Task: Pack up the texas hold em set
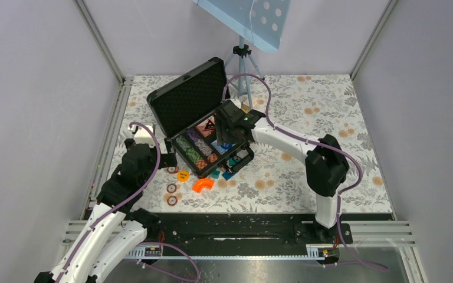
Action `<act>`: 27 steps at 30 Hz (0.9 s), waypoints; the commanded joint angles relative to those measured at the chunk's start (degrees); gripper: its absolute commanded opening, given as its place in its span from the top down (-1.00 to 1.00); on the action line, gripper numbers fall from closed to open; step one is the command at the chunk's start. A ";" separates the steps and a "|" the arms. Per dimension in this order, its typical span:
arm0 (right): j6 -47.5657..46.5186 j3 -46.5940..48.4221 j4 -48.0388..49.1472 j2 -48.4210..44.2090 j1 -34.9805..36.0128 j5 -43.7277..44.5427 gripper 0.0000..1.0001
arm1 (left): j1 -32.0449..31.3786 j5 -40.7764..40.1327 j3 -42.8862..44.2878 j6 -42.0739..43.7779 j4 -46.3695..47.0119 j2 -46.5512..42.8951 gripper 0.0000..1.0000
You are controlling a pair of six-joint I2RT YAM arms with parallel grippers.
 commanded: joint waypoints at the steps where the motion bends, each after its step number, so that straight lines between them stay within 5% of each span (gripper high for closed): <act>1: -0.59 -2.51 2.67 -6.72 1.38 0.28 -0.39 | 0.18 -0.89 0.07 0.16 2.88 -0.16 -0.98; 11: 1.68 -20.30 4.87 -24.51 1.91 2.94 -0.45 | 0.26 -0.16 4.06 -8.51 -2.35 8.46 -0.98; 27: 5.55 -42.61 5.34 -49.17 1.92 0.90 -0.46 | 0.23 0.84 -5.87 -23.94 5.09 18.70 -0.82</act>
